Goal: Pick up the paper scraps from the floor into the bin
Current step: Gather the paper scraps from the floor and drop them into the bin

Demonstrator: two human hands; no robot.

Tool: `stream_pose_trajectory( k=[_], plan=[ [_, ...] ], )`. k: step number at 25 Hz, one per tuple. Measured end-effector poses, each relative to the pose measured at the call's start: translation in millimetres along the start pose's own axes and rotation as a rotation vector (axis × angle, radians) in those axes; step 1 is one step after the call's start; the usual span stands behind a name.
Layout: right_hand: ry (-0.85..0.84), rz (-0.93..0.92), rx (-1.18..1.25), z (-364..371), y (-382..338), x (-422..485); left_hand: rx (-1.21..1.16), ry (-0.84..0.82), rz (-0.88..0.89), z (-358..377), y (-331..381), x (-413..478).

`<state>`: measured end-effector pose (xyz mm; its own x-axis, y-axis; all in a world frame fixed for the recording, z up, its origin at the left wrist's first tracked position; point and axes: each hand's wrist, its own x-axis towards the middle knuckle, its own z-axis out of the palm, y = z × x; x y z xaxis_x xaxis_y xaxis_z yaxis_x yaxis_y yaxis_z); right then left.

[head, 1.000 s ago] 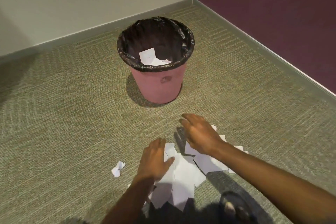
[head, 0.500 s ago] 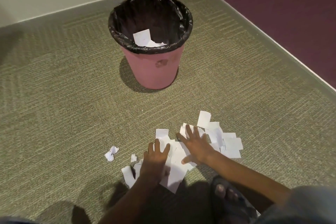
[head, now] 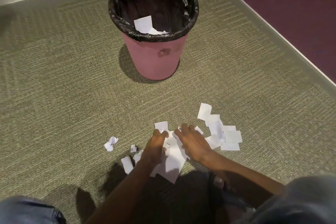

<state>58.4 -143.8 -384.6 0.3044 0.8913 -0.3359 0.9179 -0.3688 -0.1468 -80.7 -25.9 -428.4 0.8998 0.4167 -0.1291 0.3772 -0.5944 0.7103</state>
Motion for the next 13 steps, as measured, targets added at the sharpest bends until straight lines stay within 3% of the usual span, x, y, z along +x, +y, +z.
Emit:
stream_pose_trajectory(
  k=[4,13],
  plan=[
    [0.017,-0.010,0.071,-3,7,3,-0.075,0.089,0.066,7,-16,2],
    [-0.042,0.014,0.147,-18,23,10,-0.101,0.087,-0.109,-18,-2,12]
  ],
)
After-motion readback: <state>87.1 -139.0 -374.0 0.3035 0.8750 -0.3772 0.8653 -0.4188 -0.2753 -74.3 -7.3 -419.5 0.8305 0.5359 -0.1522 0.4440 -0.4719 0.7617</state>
